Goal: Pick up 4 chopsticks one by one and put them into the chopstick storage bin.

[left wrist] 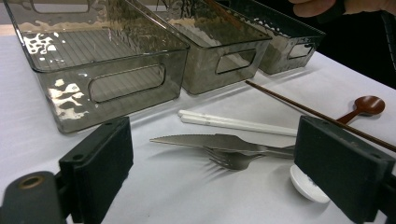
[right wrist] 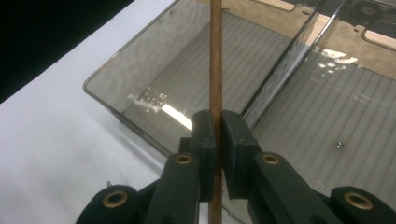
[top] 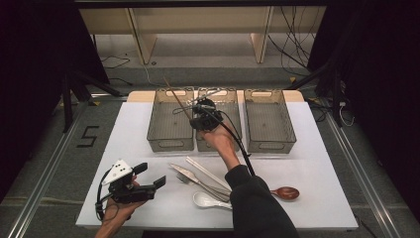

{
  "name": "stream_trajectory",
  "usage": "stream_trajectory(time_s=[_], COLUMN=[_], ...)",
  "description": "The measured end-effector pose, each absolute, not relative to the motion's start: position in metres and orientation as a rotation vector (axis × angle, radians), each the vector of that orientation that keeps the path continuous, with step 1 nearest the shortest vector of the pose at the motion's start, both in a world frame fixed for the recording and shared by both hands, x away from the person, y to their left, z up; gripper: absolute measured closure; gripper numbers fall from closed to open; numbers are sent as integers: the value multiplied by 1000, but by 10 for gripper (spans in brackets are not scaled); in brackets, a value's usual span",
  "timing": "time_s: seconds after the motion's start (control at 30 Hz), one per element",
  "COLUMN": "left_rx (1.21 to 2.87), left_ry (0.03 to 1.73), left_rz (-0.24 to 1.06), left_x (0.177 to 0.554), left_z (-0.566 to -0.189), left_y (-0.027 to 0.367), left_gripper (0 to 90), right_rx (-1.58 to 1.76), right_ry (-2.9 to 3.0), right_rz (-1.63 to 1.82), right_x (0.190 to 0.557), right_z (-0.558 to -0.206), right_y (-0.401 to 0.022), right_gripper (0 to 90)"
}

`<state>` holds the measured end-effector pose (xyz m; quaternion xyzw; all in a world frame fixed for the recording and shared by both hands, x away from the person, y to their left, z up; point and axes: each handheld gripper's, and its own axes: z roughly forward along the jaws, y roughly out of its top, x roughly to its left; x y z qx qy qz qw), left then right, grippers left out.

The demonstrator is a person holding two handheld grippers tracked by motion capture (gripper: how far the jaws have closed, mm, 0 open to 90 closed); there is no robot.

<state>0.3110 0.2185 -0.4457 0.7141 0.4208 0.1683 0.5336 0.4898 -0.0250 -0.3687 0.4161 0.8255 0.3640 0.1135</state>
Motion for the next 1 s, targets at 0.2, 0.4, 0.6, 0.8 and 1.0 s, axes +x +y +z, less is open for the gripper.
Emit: stream_trajectory(time_s=[0.2, 0.4, 0.6, 0.8, 1.0], left_rx=[1698, 1697, 1693, 1694, 1696], left_ry=[1001, 1000, 1000, 997, 996], left_rz=[400, 400, 398, 398, 398], left_x=[311, 311, 311, 311, 310], left_z=[-445, -445, -445, -445, -445], left_y=[219, 219, 219, 219, 219], left_gripper=[112, 112, 112, 112, 111], right_rx=[1244, 1281, 1299, 1324, 1337], right_ry=[2414, 2401, 2392, 2382, 2381], right_rz=[1073, 1076, 1068, 1064, 1061], right_x=[497, 506, 512, 517, 519], right_z=[-369, -371, -373, -377, -381], right_y=[-17, -9, -1, 5, 6], right_gripper=[848, 848, 848, 848, 848])
